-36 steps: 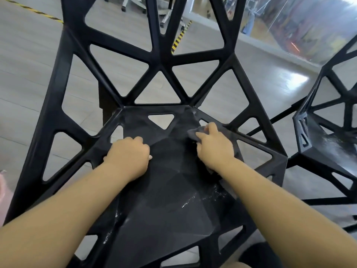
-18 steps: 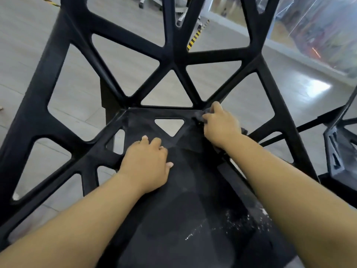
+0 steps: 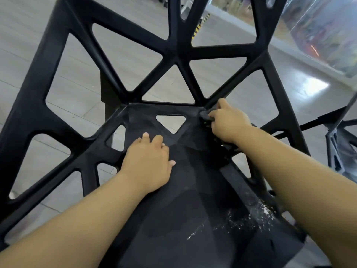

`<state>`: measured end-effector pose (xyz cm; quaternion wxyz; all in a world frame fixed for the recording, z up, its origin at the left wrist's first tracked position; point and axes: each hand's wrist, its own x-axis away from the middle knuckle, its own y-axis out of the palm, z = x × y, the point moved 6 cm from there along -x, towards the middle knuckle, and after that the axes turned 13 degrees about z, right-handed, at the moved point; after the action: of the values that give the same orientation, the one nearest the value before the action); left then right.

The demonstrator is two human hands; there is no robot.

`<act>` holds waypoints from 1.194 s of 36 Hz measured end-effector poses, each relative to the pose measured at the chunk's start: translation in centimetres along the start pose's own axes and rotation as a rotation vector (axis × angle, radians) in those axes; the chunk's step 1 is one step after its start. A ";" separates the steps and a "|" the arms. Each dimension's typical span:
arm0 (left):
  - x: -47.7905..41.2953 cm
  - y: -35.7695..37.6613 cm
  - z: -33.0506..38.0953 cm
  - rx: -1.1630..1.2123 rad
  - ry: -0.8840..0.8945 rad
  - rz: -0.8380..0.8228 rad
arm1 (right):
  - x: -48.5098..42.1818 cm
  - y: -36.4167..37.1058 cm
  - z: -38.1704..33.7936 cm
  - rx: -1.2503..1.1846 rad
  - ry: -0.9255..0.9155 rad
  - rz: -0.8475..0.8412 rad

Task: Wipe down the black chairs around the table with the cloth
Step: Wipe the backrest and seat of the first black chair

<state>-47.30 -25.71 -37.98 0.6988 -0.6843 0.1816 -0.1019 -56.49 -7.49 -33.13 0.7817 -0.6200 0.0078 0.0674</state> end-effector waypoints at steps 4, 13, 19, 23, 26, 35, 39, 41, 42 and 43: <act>-0.2 0.1 0.2 0.020 -0.003 -0.019 | 4.0 -0.5 2.1 0.095 -0.062 -0.078; -0.5 0.0 0.4 -0.005 0.012 -0.043 | 8.3 -1.0 5.0 -0.002 0.169 0.248; -0.5 0.0 0.6 -0.035 0.019 -0.031 | 10.2 -0.7 4.4 -0.026 0.325 0.272; -0.4 0.0 0.8 -0.047 0.020 -0.038 | 13.1 0.5 1.8 -0.167 0.240 -0.021; -0.4 -0.1 0.9 -0.067 0.019 -0.039 | 14.1 -0.1 1.6 -0.226 0.162 -0.067; -0.4 -0.2 1.0 -0.086 0.012 -0.003 | 12.1 -1.4 5.9 -0.013 0.360 0.223; -0.3 -0.4 1.1 -0.077 0.015 0.020 | 14.3 -0.4 1.8 -0.100 0.183 -0.012; -0.3 -0.4 1.1 -0.068 0.013 0.019 | 15.5 -0.8 0.9 -0.198 0.129 -0.074; -0.2 -0.5 1.2 -0.061 0.019 0.018 | 16.0 -0.9 0.9 -0.225 0.100 -0.095; -0.1 -0.6 1.4 -0.046 0.031 0.018 | 16.3 -1.0 1.2 -0.223 0.077 -0.103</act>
<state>-46.81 -24.45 -37.36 0.6810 -0.6967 0.2008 -0.1023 -40.32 -4.95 -33.41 0.7093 -0.7049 -0.0014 0.0039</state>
